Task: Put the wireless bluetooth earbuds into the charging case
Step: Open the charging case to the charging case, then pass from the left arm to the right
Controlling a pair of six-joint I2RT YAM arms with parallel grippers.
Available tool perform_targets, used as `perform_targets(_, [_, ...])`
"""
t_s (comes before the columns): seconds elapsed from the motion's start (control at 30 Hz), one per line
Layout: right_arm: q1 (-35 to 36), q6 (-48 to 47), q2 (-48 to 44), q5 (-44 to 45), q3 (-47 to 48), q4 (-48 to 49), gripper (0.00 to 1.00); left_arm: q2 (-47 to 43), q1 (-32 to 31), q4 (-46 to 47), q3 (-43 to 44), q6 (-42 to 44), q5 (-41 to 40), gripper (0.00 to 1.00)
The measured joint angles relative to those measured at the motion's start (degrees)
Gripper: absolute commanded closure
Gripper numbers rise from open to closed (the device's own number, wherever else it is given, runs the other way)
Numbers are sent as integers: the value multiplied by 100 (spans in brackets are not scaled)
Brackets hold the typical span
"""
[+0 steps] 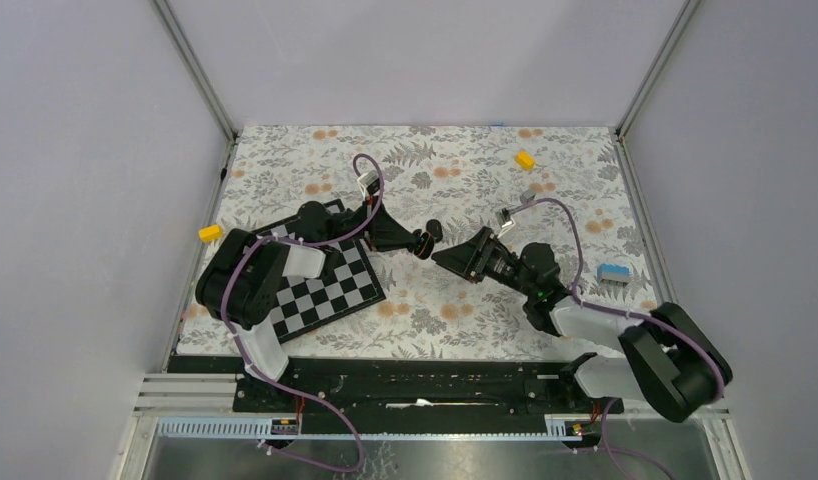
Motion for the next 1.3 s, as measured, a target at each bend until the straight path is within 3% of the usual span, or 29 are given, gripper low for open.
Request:
perform_targets(0.13, [0,-485,-669,76,188,-981,22,-101,0,-468,0,369,-15,100])
perform_targets(0.23, [0,-809,-942,192,531,-1722,7,-437,0,-1602,17,1132,-72,100])
perform_targets(0.4, [2,-1069,-960,313,953,-2551,6,-1145,-72,-4981,826,3473,-492,100])
perform_targets(0.53, [24,-1093,-776,302,1054,-2704,8,-1443,-105,-6336,1335,4562,-671,100])
perform_targets(0.7, [42,-925,-551,243,1027,-2306,9,-1484,-114,-7001,1355,4981,-723,100])
perform_targets(1.03, [44,-540,-153,238,942,-1276,12,-1486,-120,-7069,1335,4990,-717,100])
perform_targets(1.3, [44,-245,374,234,916,-704,28,-1486,-120,-7071,1272,4986,-717,100])
